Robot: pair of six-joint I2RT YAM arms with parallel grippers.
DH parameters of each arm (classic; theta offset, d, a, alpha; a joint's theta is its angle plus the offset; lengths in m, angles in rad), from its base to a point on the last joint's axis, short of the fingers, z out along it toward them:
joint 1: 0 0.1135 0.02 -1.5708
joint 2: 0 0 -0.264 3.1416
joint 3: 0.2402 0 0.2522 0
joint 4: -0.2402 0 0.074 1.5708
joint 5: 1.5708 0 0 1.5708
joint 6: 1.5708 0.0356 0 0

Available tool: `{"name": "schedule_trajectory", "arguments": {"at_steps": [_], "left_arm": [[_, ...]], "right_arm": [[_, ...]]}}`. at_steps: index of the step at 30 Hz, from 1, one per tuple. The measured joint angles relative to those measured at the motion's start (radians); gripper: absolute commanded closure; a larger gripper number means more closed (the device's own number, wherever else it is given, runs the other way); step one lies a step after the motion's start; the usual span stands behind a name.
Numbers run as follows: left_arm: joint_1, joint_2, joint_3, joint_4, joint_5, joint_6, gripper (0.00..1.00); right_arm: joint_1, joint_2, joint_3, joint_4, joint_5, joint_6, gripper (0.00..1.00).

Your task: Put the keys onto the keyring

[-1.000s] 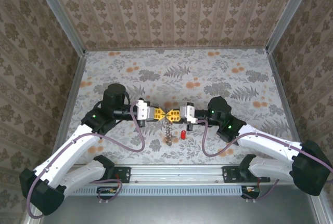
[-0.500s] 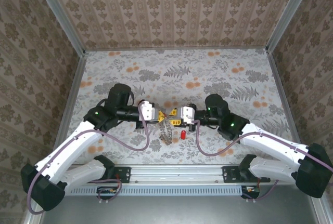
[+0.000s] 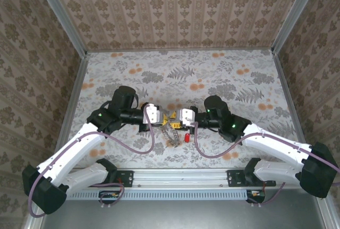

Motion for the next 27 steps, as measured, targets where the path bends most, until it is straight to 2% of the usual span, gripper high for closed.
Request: {"name": "schedule_trajectory", "arguments": {"at_steps": [9, 12, 13, 19, 21, 22, 23, 24, 27], "left_arm": [[0.0, 0.001, 0.0, 0.002, 0.001, 0.0, 1.0], [0.0, 0.006, 0.0, 0.005, 0.002, 0.0, 1.0], [0.0, 0.01, 0.0, 0.005, 0.003, 0.0, 1.0], [0.002, 0.017, 0.0, 0.009, 0.005, -0.001, 0.99], [0.009, 0.017, 0.0, 0.01, 0.015, -0.003, 0.7], [0.017, 0.016, 0.0, 0.011, 0.037, -0.005, 0.59], [0.027, 0.011, 0.001, 0.011, 0.063, -0.009, 0.53], [0.035, 0.005, 0.001, 0.01, 0.081, -0.016, 0.51], [0.061, -0.032, 0.003, 0.001, 0.116, -0.023, 0.58]], "right_arm": [[0.011, 0.038, 0.01, -0.01, 0.011, 0.005, 0.77], [0.014, 0.051, 0.01, -0.009, 0.018, 0.012, 0.87], [0.014, 0.056, 0.01, -0.008, 0.02, 0.016, 1.0], [0.016, 0.063, -0.003, 0.036, 0.051, 0.061, 1.0], [0.016, 0.059, -0.021, 0.07, 0.061, 0.073, 1.0], [0.02, 0.053, -0.031, 0.091, 0.072, 0.077, 1.0], [0.021, 0.047, -0.039, 0.103, 0.082, 0.079, 1.0], [0.02, 0.042, -0.043, 0.107, 0.092, 0.079, 1.0], [0.02, 0.023, -0.046, 0.1, 0.115, 0.053, 1.0]]}}
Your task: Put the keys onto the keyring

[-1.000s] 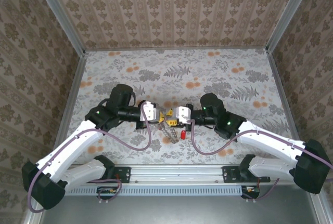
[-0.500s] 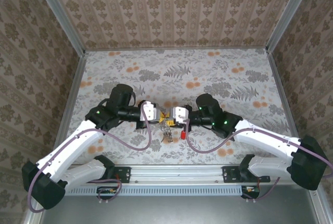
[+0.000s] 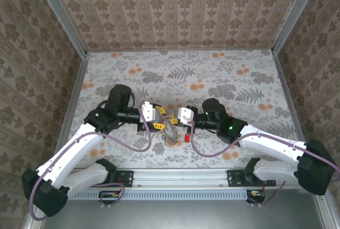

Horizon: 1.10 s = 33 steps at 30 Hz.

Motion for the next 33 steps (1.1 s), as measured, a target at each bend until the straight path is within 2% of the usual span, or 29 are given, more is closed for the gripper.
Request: {"name": "schedule_trajectory", "arguments": {"at_steps": [5, 12, 17, 33], "left_arm": [[-0.009, -0.011, 0.033, -0.05, -0.003, 0.0, 0.6], [-0.075, 0.019, 0.026, -0.027, -0.109, -0.04, 0.59], [-0.08, 0.066, 0.026, -0.012, -0.161, -0.053, 0.65], [-0.093, 0.092, 0.026, -0.01, -0.159, -0.053, 0.75]], "right_arm": [[0.006, -0.037, 0.011, -0.076, 0.033, -0.08, 1.0], [0.007, -0.046, 0.039, -0.156, 0.036, -0.129, 1.0], [0.013, -0.048, 0.048, -0.189, 0.031, -0.14, 1.0], [0.019, -0.055, 0.059, -0.192, -0.017, -0.137, 1.0]]}}
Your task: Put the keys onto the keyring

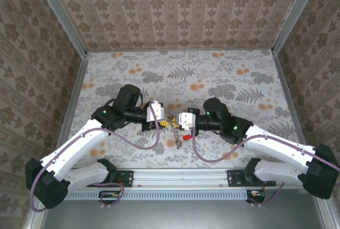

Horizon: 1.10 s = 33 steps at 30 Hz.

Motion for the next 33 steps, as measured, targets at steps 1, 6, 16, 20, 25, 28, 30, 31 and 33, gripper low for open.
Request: {"name": "schedule_trajectory", "arguments": {"at_steps": [1, 6, 16, 20, 25, 28, 30, 31, 33], "left_arm": [[0.0, 0.0, 0.0, 0.002, 0.003, 0.0, 0.77], [-0.01, 0.0, 0.0, 0.014, 0.014, 0.004, 0.88], [-0.013, -0.001, 0.0, 0.019, 0.002, 0.02, 0.79], [-0.014, -0.008, -0.003, 0.022, -0.002, 0.023, 0.73], [-0.021, -0.072, -0.033, 0.039, -0.002, 0.029, 0.75], [-0.021, -0.121, -0.06, 0.048, -0.002, 0.031, 0.75], [-0.021, -0.134, -0.068, 0.056, -0.005, 0.031, 0.75], [-0.021, -0.134, -0.069, 0.058, -0.006, 0.032, 0.75], [-0.021, -0.134, -0.072, 0.062, -0.01, 0.032, 0.74]], "right_arm": [[0.0, 0.0, 0.002, 0.0, -0.002, 0.003, 1.0], [0.0, 0.0, 0.009, 0.003, -0.003, 0.011, 1.0], [0.0, 0.008, 0.011, 0.004, -0.003, 0.051, 1.0], [0.0, 0.019, 0.018, 0.006, -0.002, 0.058, 1.0], [0.0, 0.025, 0.02, 0.013, 0.006, 0.07, 1.0], [0.0, 0.025, 0.02, 0.019, 0.005, 0.085, 1.0], [0.0, 0.025, 0.02, 0.022, 0.005, 0.09, 1.0], [0.0, 0.025, 0.02, 0.022, 0.005, 0.091, 1.0], [-0.002, 0.026, 0.02, 0.022, 0.005, 0.094, 1.0]]}}
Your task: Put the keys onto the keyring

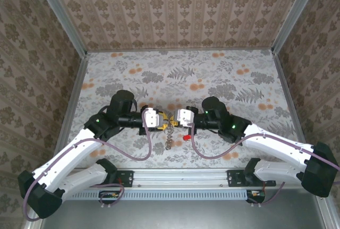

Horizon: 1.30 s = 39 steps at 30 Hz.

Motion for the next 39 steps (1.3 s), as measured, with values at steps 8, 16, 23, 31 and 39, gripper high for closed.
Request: {"name": "schedule_trajectory", "arguments": {"at_steps": [8, 16, 23, 31, 39], "left_arm": [[0.0, 0.018, -0.003, 0.005, -0.014, 0.002, 0.66], [0.0, 0.054, -0.003, 0.014, -0.018, -0.003, 0.74], [0.002, 0.053, -0.003, 0.027, -0.019, -0.012, 0.91], [0.008, 0.056, 0.0, 0.027, -0.018, -0.023, 1.0], [0.012, 0.051, -0.027, 0.137, 0.048, -0.079, 1.0]], "right_arm": [[-0.005, 0.006, 0.004, 0.001, -0.004, 0.014, 1.0], [-0.005, 0.005, 0.008, 0.008, -0.009, 0.018, 1.0], [-0.005, 0.005, 0.008, 0.007, -0.025, 0.018, 1.0], [-0.005, 0.005, 0.008, 0.004, -0.03, 0.017, 0.9], [-0.029, -0.076, -0.072, 0.098, -0.032, 0.026, 0.67]]}}
